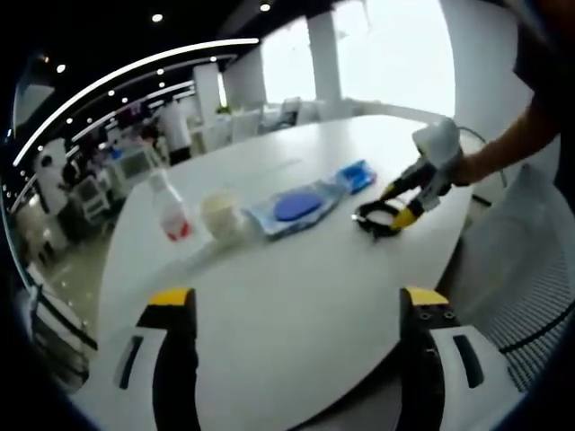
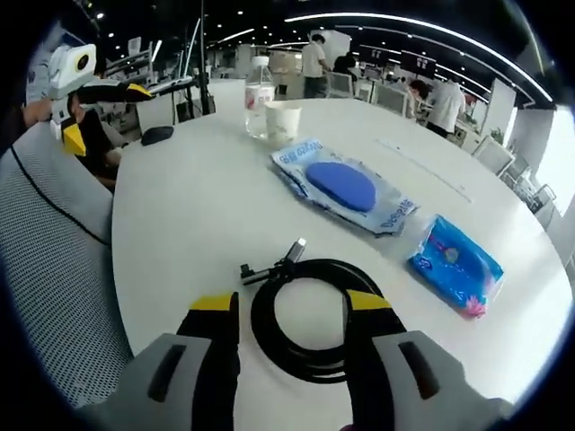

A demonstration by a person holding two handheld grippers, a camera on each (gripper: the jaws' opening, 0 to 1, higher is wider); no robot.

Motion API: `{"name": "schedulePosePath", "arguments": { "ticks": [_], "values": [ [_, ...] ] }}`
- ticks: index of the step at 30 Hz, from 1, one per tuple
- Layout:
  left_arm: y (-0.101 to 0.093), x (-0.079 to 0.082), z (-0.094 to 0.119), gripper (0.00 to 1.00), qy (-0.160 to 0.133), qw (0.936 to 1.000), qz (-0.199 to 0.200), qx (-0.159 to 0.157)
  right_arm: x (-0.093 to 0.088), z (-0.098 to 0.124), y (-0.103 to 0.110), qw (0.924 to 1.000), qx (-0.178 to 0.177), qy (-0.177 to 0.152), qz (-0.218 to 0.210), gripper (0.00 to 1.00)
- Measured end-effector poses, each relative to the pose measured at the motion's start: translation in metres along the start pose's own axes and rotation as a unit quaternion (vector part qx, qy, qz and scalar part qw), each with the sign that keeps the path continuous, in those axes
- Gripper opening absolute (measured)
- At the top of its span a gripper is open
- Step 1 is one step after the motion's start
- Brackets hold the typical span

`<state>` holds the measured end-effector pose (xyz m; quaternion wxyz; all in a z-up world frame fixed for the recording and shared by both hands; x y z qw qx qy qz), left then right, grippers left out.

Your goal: Arrange the tabletop items into an orderly group along one side of the table until the central work area is clear of visible clutter.

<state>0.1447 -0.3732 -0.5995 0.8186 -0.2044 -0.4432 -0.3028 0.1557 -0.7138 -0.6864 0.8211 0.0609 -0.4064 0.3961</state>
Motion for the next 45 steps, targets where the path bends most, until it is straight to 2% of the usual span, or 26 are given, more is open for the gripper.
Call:
{"name": "schedulePosePath", "arguments": {
  "ticks": [7,22,23,25,32,45],
  "values": [
    [0.000,0.000,0.000,0.89,0.002,1.0000,0.002,0.001,-0.002,-0.007,0.005,0.9998,0.005,-0.017,-0.010,0.33],
    [0.000,-0.002,0.000,0.87,0.009,1.0000,0.003,0.002,-0.007,-0.024,0.019,0.9996,0.014,-0.023,-0.007,0.12],
    [0.000,-0.002,0.000,0.87,0.010,0.9999,0.003,0.002,-0.009,-0.024,0.020,0.9997,0.017,-0.016,-0.002,0.12],
    [0.000,-0.002,0.000,0.87,0.011,0.9999,0.003,0.002,-0.011,-0.027,0.016,0.9994,0.011,-0.025,-0.019,0.11],
    [0.001,-0.002,-0.001,0.86,0.012,0.9999,0.004,0.003,-0.011,-0.028,0.016,0.9991,0.004,-0.034,-0.026,0.09],
    [0.001,-0.004,-0.001,0.86,0.014,0.9999,0.001,-0.002,-0.004,-0.029,0.017,0.9992,0.006,-0.005,-0.040,0.05]
  ]
}}
Point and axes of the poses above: the point that each gripper's makers call its tool centre point, and the gripper's own axes: z roughly backward along the fingers, y roughly to its left, x roughly out of its top, the point moved 9 cm from there along z, roughly backward along the fingers, and after that the axes turned 11 degrees about z, right-handed, at the moved point
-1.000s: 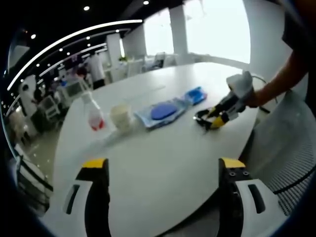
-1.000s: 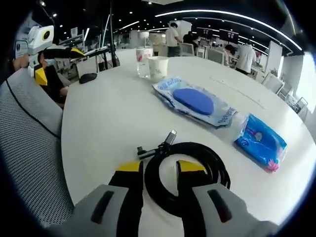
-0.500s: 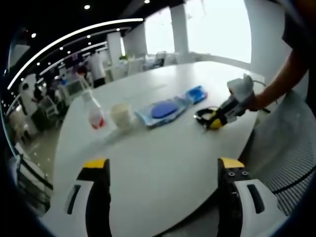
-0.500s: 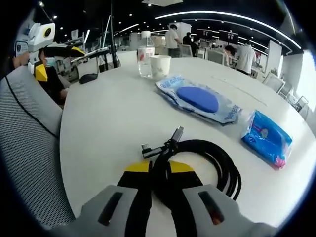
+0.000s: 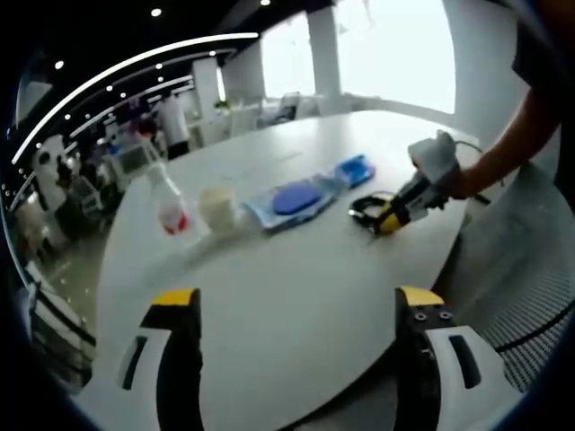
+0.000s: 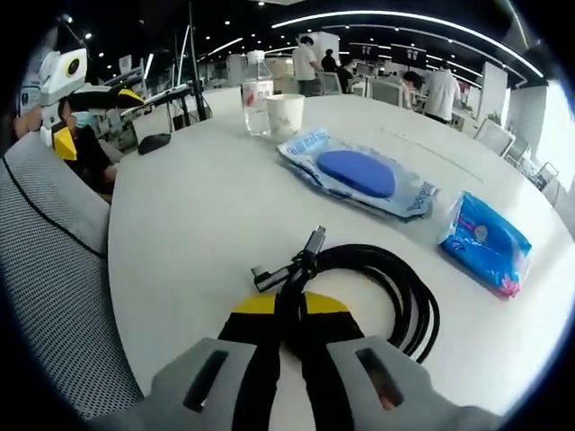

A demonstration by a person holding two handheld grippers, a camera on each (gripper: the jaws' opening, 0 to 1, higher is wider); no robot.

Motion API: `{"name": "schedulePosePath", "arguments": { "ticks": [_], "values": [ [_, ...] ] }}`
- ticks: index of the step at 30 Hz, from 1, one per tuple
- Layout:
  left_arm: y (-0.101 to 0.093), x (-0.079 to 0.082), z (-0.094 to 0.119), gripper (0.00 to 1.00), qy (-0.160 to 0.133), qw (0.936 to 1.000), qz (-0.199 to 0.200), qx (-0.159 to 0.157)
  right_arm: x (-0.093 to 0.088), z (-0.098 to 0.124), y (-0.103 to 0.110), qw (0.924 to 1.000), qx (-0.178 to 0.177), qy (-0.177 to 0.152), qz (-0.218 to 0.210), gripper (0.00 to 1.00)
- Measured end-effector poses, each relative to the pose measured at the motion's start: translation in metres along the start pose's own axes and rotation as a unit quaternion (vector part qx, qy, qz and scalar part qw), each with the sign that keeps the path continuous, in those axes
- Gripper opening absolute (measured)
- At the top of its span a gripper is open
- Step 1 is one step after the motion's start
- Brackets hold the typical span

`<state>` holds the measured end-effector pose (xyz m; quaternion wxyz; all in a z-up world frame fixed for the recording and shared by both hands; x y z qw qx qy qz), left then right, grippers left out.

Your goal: Arrange the tabletop items into an orderly group along one side of the table until the central work area is clear of visible clutter.

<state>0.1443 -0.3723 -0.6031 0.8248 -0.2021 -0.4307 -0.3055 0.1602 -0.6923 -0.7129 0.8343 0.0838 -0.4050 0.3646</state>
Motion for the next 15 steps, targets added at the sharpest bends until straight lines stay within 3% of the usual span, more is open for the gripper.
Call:
{"name": "schedulePosePath", "arguments": {
  "ticks": [15],
  "values": [
    [-0.001,0.001,0.000,0.85,-0.003,1.0000,-0.001,-0.006,0.009,0.020,0.000,0.9995,-0.004,0.005,0.031,0.04]
  ]
}}
Point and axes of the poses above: the point that each gripper's makers call its tool centre point, and the gripper's own axes: z roughly backward along the fingers, y roughly to its left, x roughly out of its top, the point moved 9 cm from there along z, roughly backward along the fingers, and after that the axes turned 11 degrees about z, right-handed, at the moved point
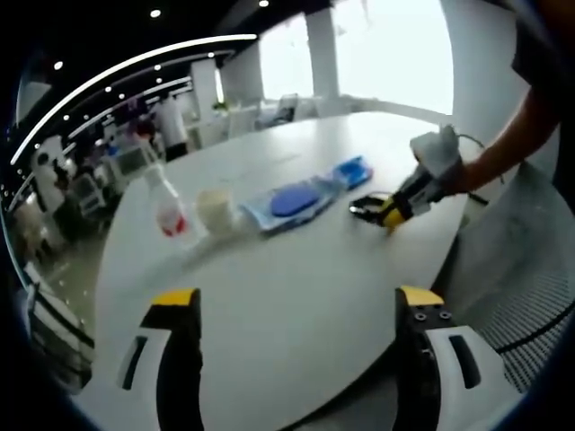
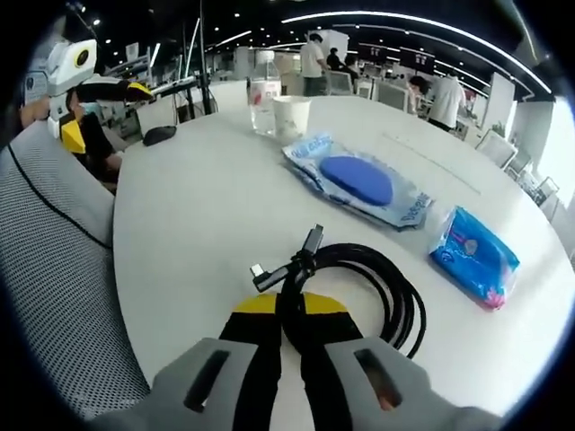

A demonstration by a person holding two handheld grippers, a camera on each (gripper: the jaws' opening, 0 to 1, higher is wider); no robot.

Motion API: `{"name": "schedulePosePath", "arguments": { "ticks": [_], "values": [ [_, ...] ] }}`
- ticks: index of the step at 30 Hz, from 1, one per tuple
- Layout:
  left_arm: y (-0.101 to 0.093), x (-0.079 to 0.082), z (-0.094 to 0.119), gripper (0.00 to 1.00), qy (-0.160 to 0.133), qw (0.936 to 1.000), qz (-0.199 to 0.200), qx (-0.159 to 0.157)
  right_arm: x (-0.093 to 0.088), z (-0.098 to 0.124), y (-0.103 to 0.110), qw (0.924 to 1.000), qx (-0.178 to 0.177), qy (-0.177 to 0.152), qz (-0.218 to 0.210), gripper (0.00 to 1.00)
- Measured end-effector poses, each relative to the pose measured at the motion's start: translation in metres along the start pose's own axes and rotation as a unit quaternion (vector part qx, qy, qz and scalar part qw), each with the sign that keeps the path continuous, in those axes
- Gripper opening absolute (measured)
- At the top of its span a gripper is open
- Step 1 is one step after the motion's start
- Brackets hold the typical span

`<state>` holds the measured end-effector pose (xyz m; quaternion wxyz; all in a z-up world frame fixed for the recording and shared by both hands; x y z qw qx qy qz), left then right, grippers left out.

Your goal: Arrange the tabletop items into an orderly group along one side of the table until the central work area is clear of visible clutter.

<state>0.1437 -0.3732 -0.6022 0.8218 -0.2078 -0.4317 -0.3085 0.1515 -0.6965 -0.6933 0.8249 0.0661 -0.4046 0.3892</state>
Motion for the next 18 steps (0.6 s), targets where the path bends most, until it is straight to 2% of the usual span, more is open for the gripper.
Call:
{"name": "schedulePosePath", "arguments": {
  "ticks": [6,18],
  "values": [
    [-0.001,0.000,0.000,0.85,0.000,1.0000,-0.002,-0.003,0.006,0.008,-0.003,0.9999,-0.009,-0.009,0.000,0.04],
    [-0.001,0.001,0.000,0.85,0.000,1.0000,-0.001,-0.002,0.024,0.028,-0.023,0.9986,-0.038,-0.036,-0.001,0.03]
  ]
}}
Point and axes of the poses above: the point that each gripper's makers call its tool centre point, and the gripper's own axes: z roughly backward along the fingers, y roughly to its left, x roughly out of its top, the point moved 9 cm from there along z, roughly backward along the fingers, and after that the axes turned 11 degrees about z, right-handed, at the moved point
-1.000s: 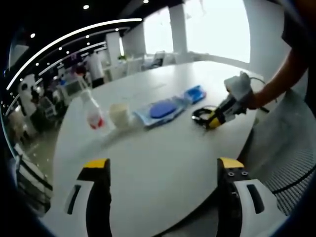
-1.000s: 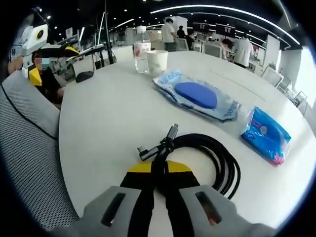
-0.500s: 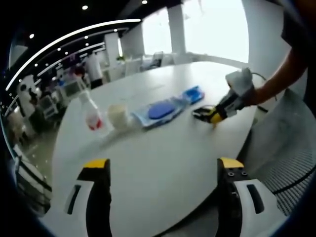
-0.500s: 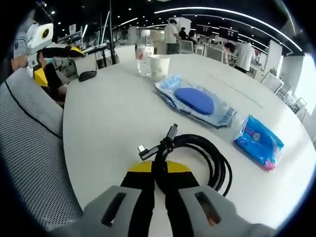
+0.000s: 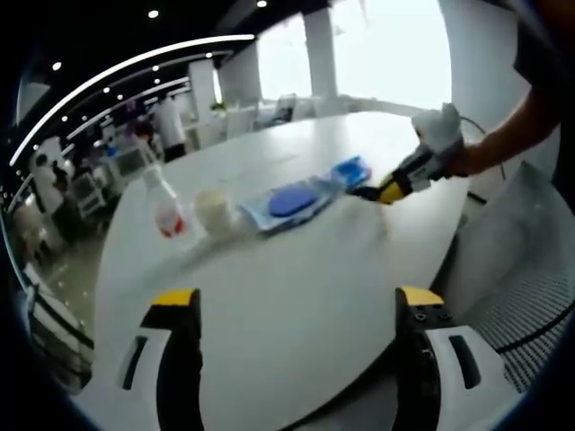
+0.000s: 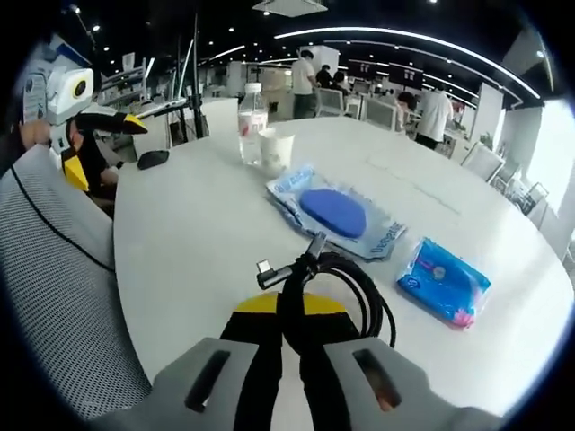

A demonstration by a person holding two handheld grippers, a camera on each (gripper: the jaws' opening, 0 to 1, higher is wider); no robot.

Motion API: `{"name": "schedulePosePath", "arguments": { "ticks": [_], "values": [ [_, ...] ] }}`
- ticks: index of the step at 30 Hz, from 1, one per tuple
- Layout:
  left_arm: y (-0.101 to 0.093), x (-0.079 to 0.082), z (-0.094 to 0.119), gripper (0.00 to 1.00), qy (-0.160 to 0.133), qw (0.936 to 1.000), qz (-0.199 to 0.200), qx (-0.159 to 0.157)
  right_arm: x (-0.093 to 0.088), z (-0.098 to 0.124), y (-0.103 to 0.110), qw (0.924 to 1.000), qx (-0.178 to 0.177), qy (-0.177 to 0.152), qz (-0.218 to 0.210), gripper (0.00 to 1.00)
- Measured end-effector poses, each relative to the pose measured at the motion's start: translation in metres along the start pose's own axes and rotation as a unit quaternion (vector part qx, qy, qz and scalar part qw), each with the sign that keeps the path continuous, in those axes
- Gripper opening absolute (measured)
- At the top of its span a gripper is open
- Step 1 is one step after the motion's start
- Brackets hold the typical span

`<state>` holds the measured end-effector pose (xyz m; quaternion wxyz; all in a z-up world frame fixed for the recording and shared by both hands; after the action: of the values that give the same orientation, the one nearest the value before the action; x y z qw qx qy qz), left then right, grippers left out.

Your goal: Arrange the tabletop items into an orderly group along one side of the table until the central work area is clear of visible clutter.

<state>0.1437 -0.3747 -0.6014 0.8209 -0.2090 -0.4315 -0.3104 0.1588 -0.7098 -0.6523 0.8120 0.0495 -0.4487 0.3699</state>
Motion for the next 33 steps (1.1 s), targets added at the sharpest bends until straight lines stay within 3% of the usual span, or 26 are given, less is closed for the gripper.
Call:
{"name": "schedulePosePath", "arguments": {
  "ticks": [14,33],
  "values": [
    [0.002,0.000,0.000,0.86,-0.004,1.0000,0.004,0.003,0.010,0.018,-0.023,0.9990,-0.041,-0.016,0.009,0.03],
    [0.004,0.004,0.003,0.91,-0.022,0.9996,0.008,0.013,-0.010,0.005,-0.026,0.9973,-0.053,0.031,0.041,0.03]
  ]
}}
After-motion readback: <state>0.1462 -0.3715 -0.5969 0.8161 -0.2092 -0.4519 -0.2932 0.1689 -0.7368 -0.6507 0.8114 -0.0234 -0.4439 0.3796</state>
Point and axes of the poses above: the point that each gripper's makers call its tool centre point, and the gripper's own axes: z roughly backward along the fingers, y roughly to its left, x roughly out of its top, the point moved 9 cm from there along z, roughly backward along the fingers, and after that the axes turned 11 degrees about z, right-handed, at the moved point
